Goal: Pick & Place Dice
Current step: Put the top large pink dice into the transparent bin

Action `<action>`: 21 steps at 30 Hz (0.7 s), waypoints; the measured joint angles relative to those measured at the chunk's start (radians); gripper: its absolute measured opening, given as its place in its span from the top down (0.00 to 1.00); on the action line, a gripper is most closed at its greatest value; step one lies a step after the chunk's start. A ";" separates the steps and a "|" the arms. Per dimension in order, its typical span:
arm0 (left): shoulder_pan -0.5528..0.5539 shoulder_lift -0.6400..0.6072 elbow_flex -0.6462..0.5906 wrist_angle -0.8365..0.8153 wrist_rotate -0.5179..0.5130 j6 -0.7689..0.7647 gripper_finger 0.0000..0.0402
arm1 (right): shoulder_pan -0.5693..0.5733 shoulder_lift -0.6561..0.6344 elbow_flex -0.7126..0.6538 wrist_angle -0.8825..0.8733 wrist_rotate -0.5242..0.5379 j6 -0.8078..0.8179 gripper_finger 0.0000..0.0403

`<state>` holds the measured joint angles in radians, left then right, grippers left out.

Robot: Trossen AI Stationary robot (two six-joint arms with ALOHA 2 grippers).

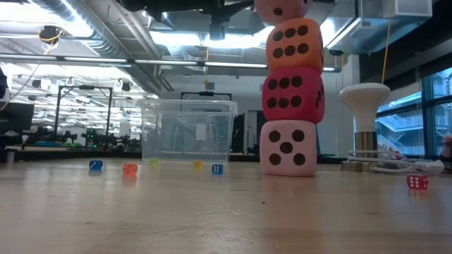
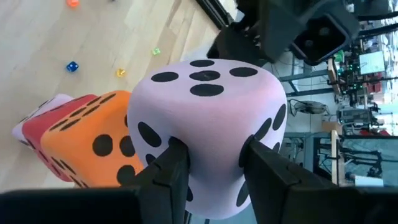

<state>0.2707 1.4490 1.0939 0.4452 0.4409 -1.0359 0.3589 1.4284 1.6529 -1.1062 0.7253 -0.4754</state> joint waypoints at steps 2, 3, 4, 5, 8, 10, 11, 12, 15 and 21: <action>0.007 0.000 0.000 0.001 0.011 0.000 0.46 | 0.003 0.000 0.020 -0.001 0.000 0.028 0.69; 0.008 -0.002 0.000 0.001 0.012 0.000 0.46 | 0.003 0.000 0.032 -0.002 0.000 0.044 0.69; 0.008 -0.006 0.000 0.000 0.012 0.000 0.46 | 0.003 0.000 0.046 -0.004 -0.003 0.062 0.69; 0.011 -0.010 0.000 0.000 0.012 0.003 0.46 | 0.003 0.000 0.060 -0.009 -0.007 0.086 0.69; 0.024 -0.035 0.000 -0.010 0.024 0.031 0.46 | -0.012 -0.002 0.106 -0.017 -0.037 0.169 0.70; 0.036 -0.058 -0.002 -0.020 0.035 0.056 0.46 | -0.029 -0.003 0.124 -0.024 -0.068 0.223 0.70; 0.042 -0.073 -0.002 -0.030 0.037 0.073 0.46 | -0.038 -0.003 0.129 -0.031 -0.079 0.243 0.70; 0.049 -0.093 -0.002 -0.053 0.037 0.094 0.46 | -0.047 -0.002 0.134 -0.040 -0.085 0.260 0.70; 0.065 -0.157 -0.002 -0.153 0.029 0.180 0.46 | -0.068 -0.002 0.136 -0.040 -0.101 0.289 0.70; 0.071 -0.278 -0.001 -0.355 -0.071 0.425 0.46 | -0.129 -0.002 0.136 0.013 -0.173 0.344 0.70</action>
<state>0.3420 1.1714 1.0926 0.0903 0.3699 -0.6110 0.2298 1.4265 1.7885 -1.0927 0.5522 -0.1309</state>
